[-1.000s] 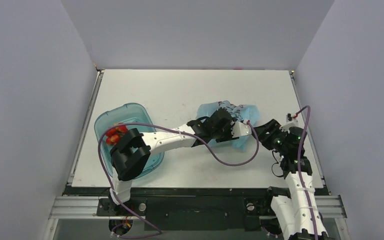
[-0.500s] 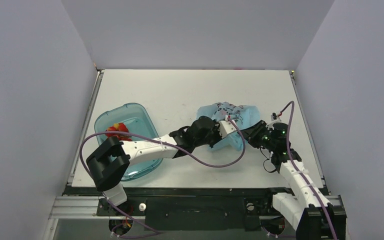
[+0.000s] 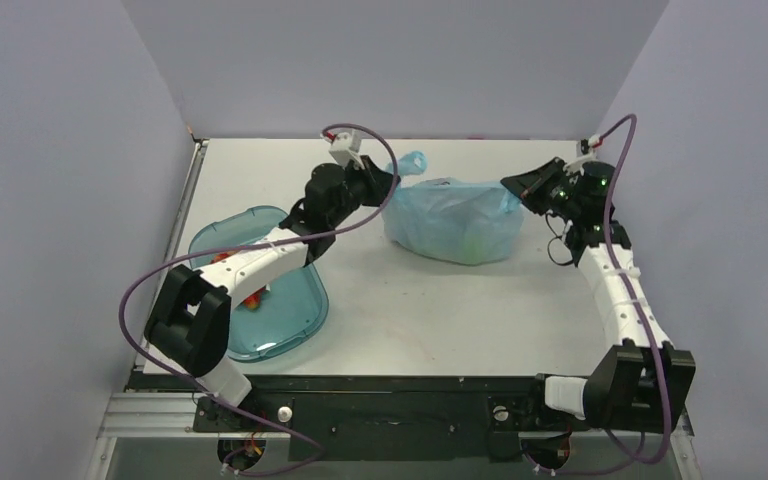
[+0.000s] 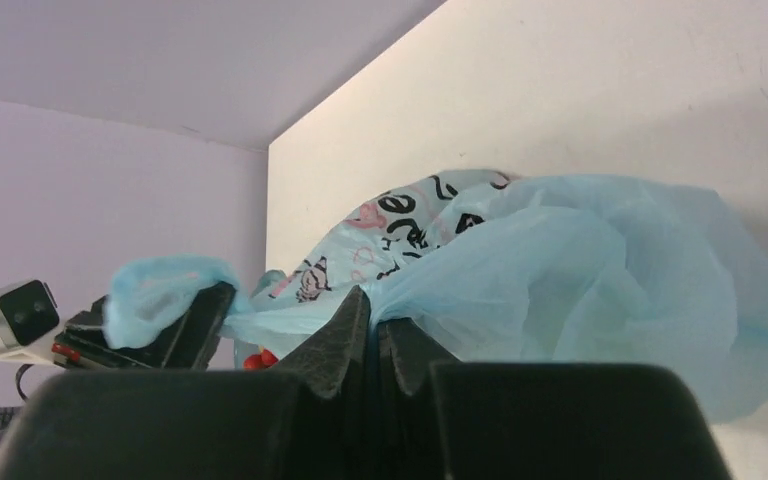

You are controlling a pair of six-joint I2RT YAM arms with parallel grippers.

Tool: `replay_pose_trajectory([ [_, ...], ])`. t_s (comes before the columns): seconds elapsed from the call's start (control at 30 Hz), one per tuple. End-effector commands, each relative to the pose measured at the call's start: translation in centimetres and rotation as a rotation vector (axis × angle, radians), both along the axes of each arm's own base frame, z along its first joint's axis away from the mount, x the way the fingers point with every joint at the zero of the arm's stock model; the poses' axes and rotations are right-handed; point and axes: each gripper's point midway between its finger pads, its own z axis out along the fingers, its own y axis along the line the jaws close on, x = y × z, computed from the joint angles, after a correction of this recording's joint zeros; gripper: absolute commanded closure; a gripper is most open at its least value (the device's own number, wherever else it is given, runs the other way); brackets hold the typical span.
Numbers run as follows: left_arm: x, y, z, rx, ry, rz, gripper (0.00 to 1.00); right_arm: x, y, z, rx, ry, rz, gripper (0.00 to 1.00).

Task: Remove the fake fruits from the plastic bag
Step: Adjust the plastic bag at the center of the board.

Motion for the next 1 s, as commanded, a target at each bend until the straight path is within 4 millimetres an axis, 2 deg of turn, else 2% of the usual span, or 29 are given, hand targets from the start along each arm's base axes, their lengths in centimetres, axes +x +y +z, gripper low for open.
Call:
replay_pose_trajectory([
  [0.0, 3.5, 1.4, 8.1, -0.359, 0.050, 0.003, 1.00, 4.7, -3.2, 3.8, -0.108, -0.057, -0.055, 1.00],
  [0.03, 4.5, 1.8, 8.1, -0.361, 0.064, 0.010, 1.00, 5.2, -3.1, 4.4, -0.101, -0.061, -0.050, 1.00],
  [0.07, 4.7, 1.5, 10.4, -0.385, 0.038, -0.027, 1.00, 5.6, -3.1, 6.7, -0.105, -0.109, -0.052, 1.00],
  [0.1, 5.4, 1.6, 10.0, -0.376, 0.056, -0.026, 1.00, 5.6, -3.2, 7.5, -0.112, -0.120, -0.056, 1.00],
  [0.13, 5.6, 1.3, 11.3, -0.384, 0.039, -0.048, 1.00, 5.7, -3.4, 9.4, -0.127, -0.159, -0.067, 1.00],
  [0.17, 5.8, 1.4, 11.5, -0.379, 0.046, -0.048, 1.00, 5.5, -3.5, 9.6, -0.150, -0.154, -0.065, 1.00],
  [0.2, 5.9, 1.5, 12.0, -0.377, 0.037, -0.048, 1.00, 5.5, -3.6, 11.0, -0.172, -0.179, -0.080, 1.00],
  [0.23, 6.0, 1.7, 11.8, -0.369, 0.043, -0.041, 1.00, 5.2, -3.8, 10.9, -0.208, -0.171, -0.083, 1.00],
  [0.3, 6.0, 2.1, 10.7, -0.350, 0.054, -0.030, 1.00, 4.6, -3.8, 9.3, -0.251, -0.144, -0.078, 1.00],
  [0.33, 5.7, 2.2, 9.2, -0.334, 0.078, -0.027, 1.00, 4.3, -3.6, 8.5, -0.270, -0.130, -0.068, 1.00],
  [0.37, 5.5, 2.2, 8.5, -0.331, 0.084, -0.034, 1.00, 3.7, -3.5, 6.9, -0.282, -0.099, -0.067, 1.00],
  [0.43, 4.4, 2.3, 5.0, -0.310, 0.149, -0.050, 1.00, 2.5, -2.5, 4.4, -0.301, -0.055, -0.038, 1.00],
  [0.47, 3.9, 2.3, 4.5, -0.314, 0.167, -0.056, 1.00, 1.8, -1.3, 3.6, -0.315, -0.049, -0.001, 1.00],
  [0.5, 3.3, 2.4, 3.0, -0.303, 0.205, -0.064, 1.00, 0.9, -1.3, 2.3, -0.340, -0.030, -0.010, 1.00],
  [0.53, 2.7, 2.5, 2.7, -0.303, 0.225, -0.067, 1.00, -0.1, 0.3, 1.5, -0.377, -0.027, 0.043, 0.96],
  [0.57, 1.8, 2.6, 1.2, -0.291, 0.259, -0.077, 1.00, -1.1, 0.2, 0.5, -0.415, -0.010, 0.030, 0.93],
  [0.6, 1.1, 2.8, 1.3, -0.291, 0.266, -0.085, 0.97, -2.1, 1.2, -0.5, -0.455, 0.002, 0.068, 0.89],
  [0.63, 0.3, 3.0, 0.1, -0.278, 0.294, -0.088, 0.85, -2.9, 0.7, -1.4, -0.490, 0.019, 0.048, 0.88],
  [0.67, -0.4, 3.4, 0.6, -0.272, 0.284, -0.093, 0.77, -3.7, 1.1, -2.1, -0.521, 0.036, 0.072, 0.85],
  [0.7, -1.1, 3.8, -0.4, -0.247, 0.292, -0.093, 0.62, -4.4, 0.9, -2.7, -0.541, 0.043, 0.067, 0.84],
  [0.73, -2.0, 4.2, 0.6, -0.241, 0.266, -0.097, 0.47, -5.1, 1.4, -3.1, -0.557, 0.050, 0.089, 0.81],
  [0.77, -2.6, 4.7, -0.1, -0.202, 0.252, -0.095, 0.40, -5.7, 1.4, -3.4, -0.565, 0.052, 0.096, 0.80],
  [0.8, -3.6, 5.0, 1.1, -0.184, 0.223, -0.102, 0.29, -6.5, 1.8, -3.5, -0.574, 0.050, 0.116, 0.77],
  [0.83, -4.0, 5.4, 1.1, -0.123, 0.174, -0.101, 0.25, -6.9, 2.2, -3.5, -0.576, 0.044, 0.131, 0.73],
  [0.87, -5.4, 5.6, 1.9, -0.082, 0.149, -0.113, 0.18, -7.3, 2.3, -3.3, -0.578, 0.034, 0.138, 0.71],
  [0.9, -5.5, 6.0, 2.2, -0.004, 0.089, -0.101, 0.15, -7.6, 2.7, -3.1, -0.579, 0.025, 0.154, 0.66],
  [0.93, -7.3, 5.7, 2.8, 0.048, 0.066, -0.128, 0.12, -8.0, 2.9, -2.7, -0.581, 0.007, 0.161, 0.63],
  [0.97, -8.3, 5.8, 3.9, 0.130, -0.015, -0.125, 0.10, -8.4, 3.3, -2.7, -0.591, -0.002, 0.183, 0.58],
])
